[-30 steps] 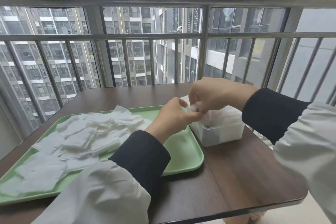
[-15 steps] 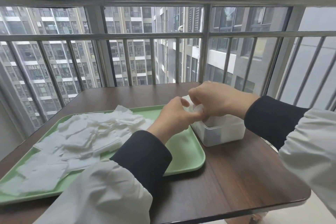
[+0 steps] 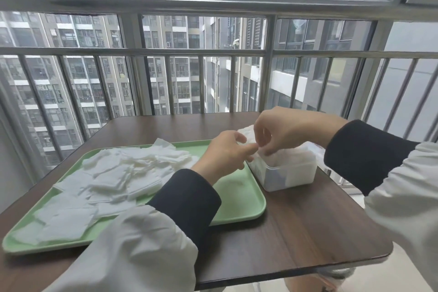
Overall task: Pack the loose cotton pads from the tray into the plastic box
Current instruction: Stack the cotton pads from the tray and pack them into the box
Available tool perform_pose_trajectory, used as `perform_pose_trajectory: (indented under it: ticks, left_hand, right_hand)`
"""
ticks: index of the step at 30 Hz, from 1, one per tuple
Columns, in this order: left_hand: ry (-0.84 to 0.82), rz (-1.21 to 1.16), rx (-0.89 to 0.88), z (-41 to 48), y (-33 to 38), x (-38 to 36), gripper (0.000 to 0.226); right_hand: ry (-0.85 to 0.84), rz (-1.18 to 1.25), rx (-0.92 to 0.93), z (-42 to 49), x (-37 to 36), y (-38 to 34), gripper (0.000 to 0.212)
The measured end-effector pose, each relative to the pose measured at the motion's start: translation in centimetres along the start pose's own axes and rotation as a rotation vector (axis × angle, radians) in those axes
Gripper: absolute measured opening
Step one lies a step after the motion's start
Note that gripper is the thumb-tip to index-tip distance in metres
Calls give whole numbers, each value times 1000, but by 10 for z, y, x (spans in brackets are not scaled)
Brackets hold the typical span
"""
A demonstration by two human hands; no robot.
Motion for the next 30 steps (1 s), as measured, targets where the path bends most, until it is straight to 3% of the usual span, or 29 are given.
perform_pose_trajectory:
  ticks: [9,16,21,30]
  left_hand:
    - [14,79,0,-41,25,79,11]
    - [147,201,135,-80,-5,199,11]
    - [195,285,222,-84,-36,247,12]
    - [163,250,218,-65,-55,254,10]
  right_hand:
    - [263,321,40,12,58,-55,13]
    - [-8,426,101,70,34,-119,29]
    - [-3,354,118,111,29,-143,51]
    - [-95,219,109,184,-6,-155,20]
Point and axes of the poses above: each hand's wrist, its own z-axis towards the middle knuckle, its own x-axis out of the back of the hand, y = z × x, the point moved 6 cm from there along z, towards the middle knuckle, and after that the axes turned 11 degrees about -z, right-handed, at the moved point
